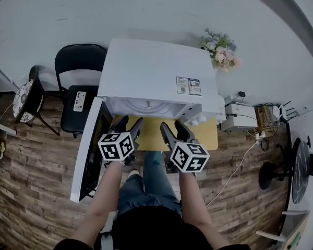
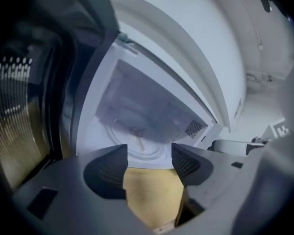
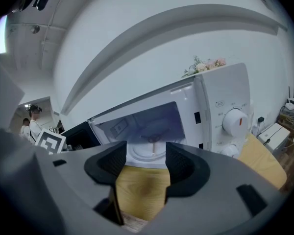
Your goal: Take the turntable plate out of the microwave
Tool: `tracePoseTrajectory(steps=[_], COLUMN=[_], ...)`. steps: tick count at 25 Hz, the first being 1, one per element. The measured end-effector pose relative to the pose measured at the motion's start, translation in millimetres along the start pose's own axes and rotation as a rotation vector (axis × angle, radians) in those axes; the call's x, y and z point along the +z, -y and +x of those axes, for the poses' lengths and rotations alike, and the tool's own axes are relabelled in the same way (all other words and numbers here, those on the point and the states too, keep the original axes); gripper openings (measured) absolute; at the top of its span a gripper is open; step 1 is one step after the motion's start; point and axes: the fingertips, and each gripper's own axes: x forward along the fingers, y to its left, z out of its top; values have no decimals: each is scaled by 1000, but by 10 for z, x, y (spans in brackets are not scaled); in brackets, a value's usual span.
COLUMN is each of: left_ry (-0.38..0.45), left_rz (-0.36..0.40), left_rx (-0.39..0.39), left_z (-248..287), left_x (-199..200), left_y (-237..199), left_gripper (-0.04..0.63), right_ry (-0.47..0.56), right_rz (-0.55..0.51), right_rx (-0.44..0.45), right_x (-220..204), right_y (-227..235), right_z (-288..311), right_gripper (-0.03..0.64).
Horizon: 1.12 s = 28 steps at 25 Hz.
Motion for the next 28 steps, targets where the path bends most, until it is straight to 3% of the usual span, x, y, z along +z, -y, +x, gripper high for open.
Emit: tracePoseTrajectory(steps=[13,21,25,28], left_ry=[42,135,201,207], left_rz=[-562,-762,-887,-933], left_rx=[-61,-12,-40,-37], left_z=[480,614,631,680], left_x=[-145,-128,-92,-92], left_y=[-334,-461,-463,-455], left_gripper=[285,285,285,285], right_ry=[-44,-54,-59,-62], right_rz=[20,26,30,22], right_rx=[49,49,51,54], right_x=[-93,-90,-94,-88], right_y=[137,286,308,300], right_z=[317,341,361,362], right_gripper=[258,250,247,247])
